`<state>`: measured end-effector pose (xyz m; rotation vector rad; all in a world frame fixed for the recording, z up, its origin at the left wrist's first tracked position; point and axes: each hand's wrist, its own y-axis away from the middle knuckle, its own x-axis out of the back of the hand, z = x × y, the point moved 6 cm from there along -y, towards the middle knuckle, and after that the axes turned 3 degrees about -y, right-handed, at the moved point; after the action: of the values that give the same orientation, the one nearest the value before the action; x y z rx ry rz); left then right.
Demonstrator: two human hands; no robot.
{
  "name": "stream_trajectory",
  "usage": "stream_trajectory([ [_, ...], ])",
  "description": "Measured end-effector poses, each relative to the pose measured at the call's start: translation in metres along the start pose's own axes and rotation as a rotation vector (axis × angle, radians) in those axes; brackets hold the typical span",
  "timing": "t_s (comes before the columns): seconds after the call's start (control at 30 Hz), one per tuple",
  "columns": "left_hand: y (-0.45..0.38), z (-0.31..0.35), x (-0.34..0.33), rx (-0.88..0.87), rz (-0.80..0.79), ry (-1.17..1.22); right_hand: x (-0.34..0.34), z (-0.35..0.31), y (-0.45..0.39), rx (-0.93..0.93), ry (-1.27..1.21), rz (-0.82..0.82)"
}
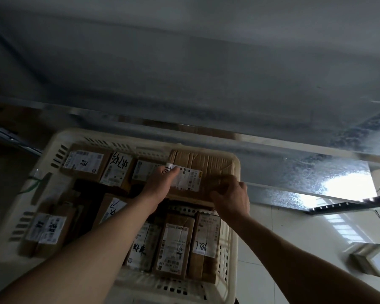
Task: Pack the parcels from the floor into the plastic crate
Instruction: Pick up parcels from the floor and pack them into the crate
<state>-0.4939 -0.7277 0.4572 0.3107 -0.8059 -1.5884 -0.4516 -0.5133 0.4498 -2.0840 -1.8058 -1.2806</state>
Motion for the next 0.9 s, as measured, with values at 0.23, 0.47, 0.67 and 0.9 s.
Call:
stream_trajectory([
  [0.23, 0.02, -0.019, 0.022, 0.131, 0.031, -0.201, 0.016, -0.003, 0.002, -0.05, -0.02, 0.033],
  [0.47, 0.063, -0.076, 0.027, 0.464, -0.208, -0.309, -0.005, -0.023, 0.011, -0.011, 0.14, -0.16],
  [0.67, 0.094, -0.105, -0.005, 0.505, -0.504, -0.646, -0.025, -0.028, 0.026, 0.111, 0.403, -0.323],
  [0.9, 0.094, -0.102, -0.039, 0.278, -0.453, -0.846, -0.041, -0.012, 0.037, 0.168, 0.496, -0.383],
])
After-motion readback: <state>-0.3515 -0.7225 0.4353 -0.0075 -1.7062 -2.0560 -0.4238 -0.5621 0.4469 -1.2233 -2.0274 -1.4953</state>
